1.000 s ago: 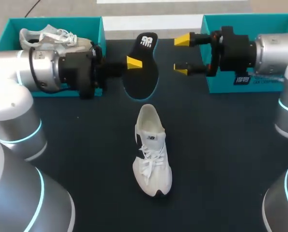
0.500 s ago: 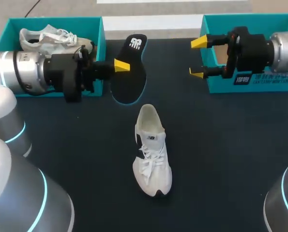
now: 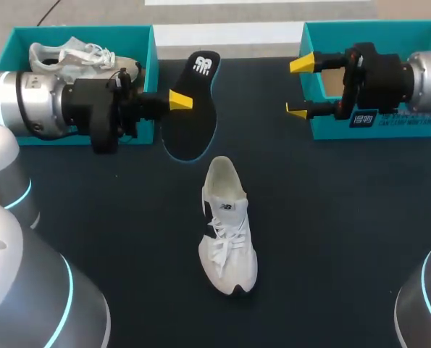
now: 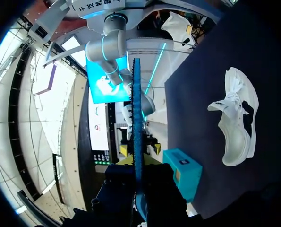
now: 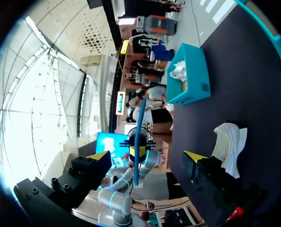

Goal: Take the shoe out of the shoebox, open the shoe tongue, remove and reinsert the insole, then place the shoe into the shoebox

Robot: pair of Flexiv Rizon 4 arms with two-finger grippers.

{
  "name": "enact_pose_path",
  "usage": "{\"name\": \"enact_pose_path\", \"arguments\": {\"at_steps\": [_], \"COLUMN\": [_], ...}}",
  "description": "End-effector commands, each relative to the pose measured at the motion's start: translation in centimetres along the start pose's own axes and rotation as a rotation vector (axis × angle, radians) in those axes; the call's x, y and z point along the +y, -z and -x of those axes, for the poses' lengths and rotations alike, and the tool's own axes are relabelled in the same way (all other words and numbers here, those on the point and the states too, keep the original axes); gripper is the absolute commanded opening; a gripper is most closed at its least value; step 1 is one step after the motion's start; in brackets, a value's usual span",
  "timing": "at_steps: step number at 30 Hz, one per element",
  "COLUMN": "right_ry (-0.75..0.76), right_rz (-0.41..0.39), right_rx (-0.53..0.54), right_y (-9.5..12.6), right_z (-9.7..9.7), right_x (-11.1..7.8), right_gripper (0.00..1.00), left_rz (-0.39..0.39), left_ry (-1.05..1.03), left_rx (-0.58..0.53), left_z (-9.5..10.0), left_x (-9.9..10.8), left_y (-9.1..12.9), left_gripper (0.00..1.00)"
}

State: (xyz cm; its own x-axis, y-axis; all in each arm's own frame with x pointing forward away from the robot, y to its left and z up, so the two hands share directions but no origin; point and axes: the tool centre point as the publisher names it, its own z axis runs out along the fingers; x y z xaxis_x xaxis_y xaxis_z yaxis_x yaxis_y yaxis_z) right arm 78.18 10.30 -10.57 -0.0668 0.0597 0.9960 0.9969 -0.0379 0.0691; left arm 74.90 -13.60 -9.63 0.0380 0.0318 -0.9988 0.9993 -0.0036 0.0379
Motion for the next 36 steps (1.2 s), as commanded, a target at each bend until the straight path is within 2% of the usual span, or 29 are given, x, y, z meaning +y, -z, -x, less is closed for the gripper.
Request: {"name": "enact_pose_path", "arguments": {"at_steps": [1, 3, 5, 6, 7, 9, 10, 12, 13, 15, 16, 20, 21, 25, 36], "right_ry": [0.000, 0.000, 0.000, 0.000, 0.000, 0.000, 0.000, 0.000, 0.000, 0.000, 0.000, 0.000, 0.000, 0.000, 0.000], "right_rz": [0.002, 0.002, 0.002, 0.002, 0.002, 0.002, 0.002, 0.002, 0.002, 0.002, 0.002, 0.002, 0.002, 0.002, 0.002], "right_rx": [-0.002, -0.002, -0.002, -0.002, -0.002, -0.002, -0.002, -0.002, -0.002, -0.002, -0.002, -0.002, -0.002, -0.002, -0.002], "right_y": [-0.1, -0.1, -0.1, -0.1, -0.1, -0.1, -0.1, -0.1, -0.1, -0.1, -0.1, -0.1, -0.1, -0.1, -0.1], "right_z": [0.0, 0.0, 0.0, 0.0, 0.0, 0.0, 0.0, 0.0, 0.0, 0.0, 0.0, 0.0, 0.0, 0.0, 0.0], "right_x": [0.0, 0.0, 0.0, 0.0, 0.0, 0.0, 0.0, 0.0, 0.0, 0.0, 0.0, 0.0, 0.0, 0.0, 0.0], "right_gripper": [1.00, 1.00, 1.00, 1.00, 1.00, 1.00, 1.00, 1.00, 1.00, 1.00, 1.00, 1.00, 1.00, 1.00, 1.00], "left_rz": [-0.001, 0.034, 0.035, 0.059, 0.033, 0.049, 0.035, 0.021, 0.041, 0.018, 0.038, 0.013, 0.042, -0.021, -0.021], "left_ry": [-0.001, 0.089, 0.254, 0.396, 0.455, 0.627, 0.658, 0.854, 0.950, 1.075, 1.197, 1.479, 1.594, 1.892, 1.892], "left_rx": [-0.001, 0.030, 0.059, 0.082, 0.077, 0.117, 0.104, 0.142, 0.137, 0.131, 0.138, 0.149, 0.131, 0.062, 0.062], "left_z": [0.0, -0.1, 0.0, 0.0, 0.1, 0.2, 0.2, 0.2, 0.1, -0.1, -0.2, -0.9, -1.2, -1.4, -1.4], "left_x": [0.0, 0.5, 0.5, 0.5, 0.2, 0.0, -0.1, -0.2, -0.3, -0.3, -0.3, -0.7, -0.7, -0.6, -0.6], "left_y": [0.0, 0.1, 0.1, 0.0, 0.1, 0.1, 0.2, 0.2, 0.3, 0.3, 0.3, 0.5, 0.6, 0.5, 0.5], "left_gripper": [0.00, 0.00, 0.00, 0.00, 0.00, 0.00, 0.00, 0.00, 0.00, 0.00, 0.00, 0.00, 0.00, 0.00, 0.00]}}
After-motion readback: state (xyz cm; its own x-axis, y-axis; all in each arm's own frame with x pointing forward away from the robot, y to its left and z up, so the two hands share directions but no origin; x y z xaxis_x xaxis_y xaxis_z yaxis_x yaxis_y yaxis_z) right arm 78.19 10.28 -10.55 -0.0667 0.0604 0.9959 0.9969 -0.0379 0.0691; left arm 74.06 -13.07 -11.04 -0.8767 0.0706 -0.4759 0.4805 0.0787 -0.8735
